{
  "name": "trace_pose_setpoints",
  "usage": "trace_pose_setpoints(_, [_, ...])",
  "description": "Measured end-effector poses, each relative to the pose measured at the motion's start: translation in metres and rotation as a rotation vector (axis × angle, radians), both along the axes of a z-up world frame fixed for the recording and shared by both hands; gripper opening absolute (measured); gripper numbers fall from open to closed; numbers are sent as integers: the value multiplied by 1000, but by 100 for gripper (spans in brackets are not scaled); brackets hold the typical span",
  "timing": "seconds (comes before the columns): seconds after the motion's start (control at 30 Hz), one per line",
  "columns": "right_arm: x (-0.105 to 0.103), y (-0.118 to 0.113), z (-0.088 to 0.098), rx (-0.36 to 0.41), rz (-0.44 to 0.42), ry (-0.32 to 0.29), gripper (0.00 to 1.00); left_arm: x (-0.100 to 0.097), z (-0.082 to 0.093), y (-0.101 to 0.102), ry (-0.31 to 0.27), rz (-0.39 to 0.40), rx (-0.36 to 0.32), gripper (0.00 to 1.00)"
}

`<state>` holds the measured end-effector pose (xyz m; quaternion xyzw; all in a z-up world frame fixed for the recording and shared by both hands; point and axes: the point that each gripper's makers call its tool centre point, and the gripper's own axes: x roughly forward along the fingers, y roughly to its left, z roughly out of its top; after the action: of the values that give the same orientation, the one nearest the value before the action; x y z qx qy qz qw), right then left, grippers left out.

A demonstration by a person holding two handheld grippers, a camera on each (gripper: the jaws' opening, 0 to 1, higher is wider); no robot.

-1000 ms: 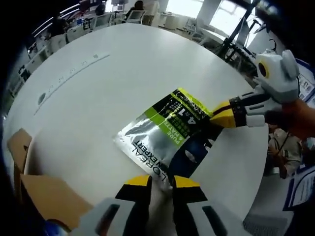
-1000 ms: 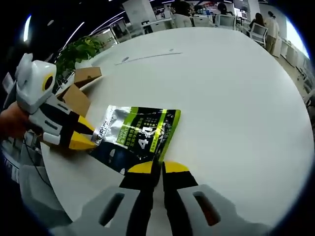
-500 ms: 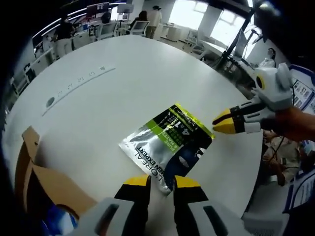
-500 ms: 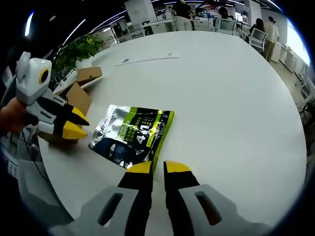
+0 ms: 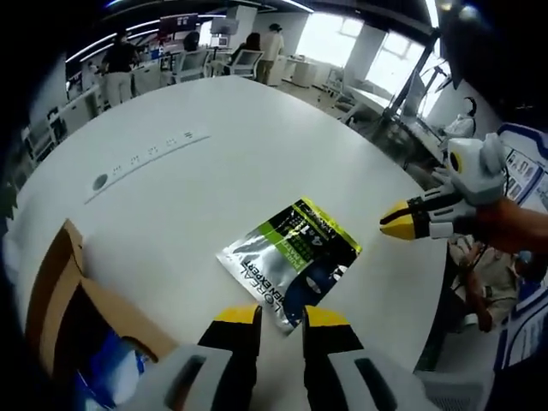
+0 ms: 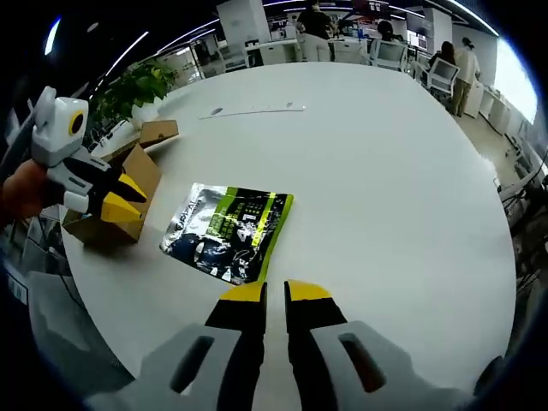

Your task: Operate the shoe box by opening the lid, removing the specified soft item, and placing it in the target area until the item is outside and the box remains undamaged.

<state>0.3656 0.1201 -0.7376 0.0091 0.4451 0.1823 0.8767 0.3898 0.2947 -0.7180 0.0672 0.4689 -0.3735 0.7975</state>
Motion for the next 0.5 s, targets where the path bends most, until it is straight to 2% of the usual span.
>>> trace_pose_setpoints(0.27, [-6,4,10,-4,-8,-20,7,-5,14,17,-29,24,-32,19])
trace_pose_setpoints(0.5, [-4,25,23,5,10,-48,7,-10,21,43,-43,58,-45,19])
